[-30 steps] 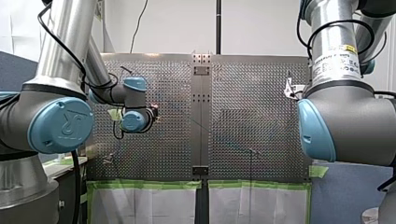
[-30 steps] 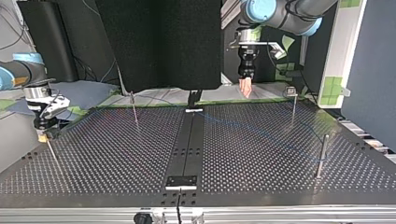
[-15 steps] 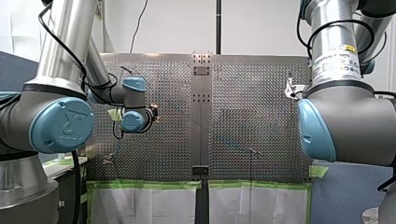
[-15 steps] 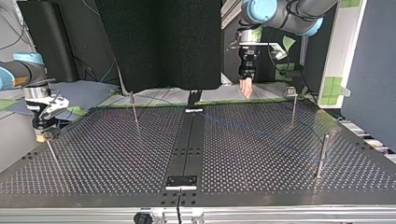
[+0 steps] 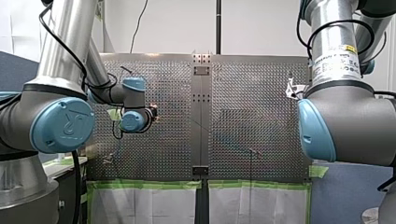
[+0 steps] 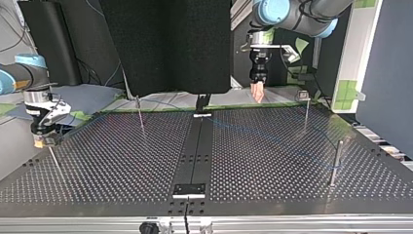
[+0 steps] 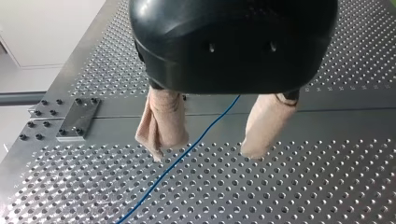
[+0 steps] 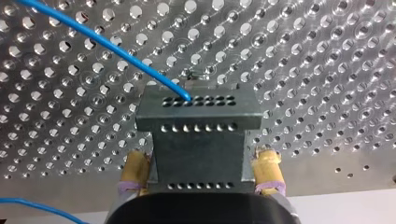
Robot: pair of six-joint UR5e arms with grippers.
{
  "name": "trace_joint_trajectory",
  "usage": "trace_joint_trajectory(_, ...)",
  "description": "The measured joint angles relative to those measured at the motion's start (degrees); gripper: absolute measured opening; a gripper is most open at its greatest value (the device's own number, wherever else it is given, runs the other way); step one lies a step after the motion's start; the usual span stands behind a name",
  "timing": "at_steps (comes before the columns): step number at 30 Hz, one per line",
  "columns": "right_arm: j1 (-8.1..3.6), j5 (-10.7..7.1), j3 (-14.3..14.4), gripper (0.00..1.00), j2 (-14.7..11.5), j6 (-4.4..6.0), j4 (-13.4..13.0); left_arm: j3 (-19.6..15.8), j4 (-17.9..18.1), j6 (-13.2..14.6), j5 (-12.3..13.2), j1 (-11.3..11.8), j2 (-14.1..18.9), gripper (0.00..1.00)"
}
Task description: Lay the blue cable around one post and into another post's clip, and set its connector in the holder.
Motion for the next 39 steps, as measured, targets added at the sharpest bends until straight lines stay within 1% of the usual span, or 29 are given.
trace_joint_trajectory(6,0.01,0.37,0.0,1.0,0.01,0.0,0.1,0.01,0.0,0.0,0.18,0.23,-0.01,0.87)
trace_joint_trajectory(12,0.09,1.53,0.04,1.0,0.0,0.0,0.24,0.01,-0.02,0.0,0.24,0.34,-0.01,0.87)
trace_joint_trajectory(17,0.18,2.86,0.07,1.0,0.0,0.0,0.31,0.01,-0.08,0.0,0.25,0.36,0.01,0.87)
trace_joint_trajectory(23,0.15,4.03,0.59,1.0,0.0,0.0,0.12,0.01,-0.11,0.0,0.25,0.36,0.0,0.87)
trace_joint_trajectory(35,0.31,6.0,0.7,1.0,-0.02,0.0,0.25,0.01,-0.17,0.0,0.25,0.36,0.0,0.87)
trace_joint_trajectory(39,0.51,6.37,0.82,1.0,-0.02,0.0,0.27,0.01,-0.18,0.0,0.25,0.36,0.0,0.87)
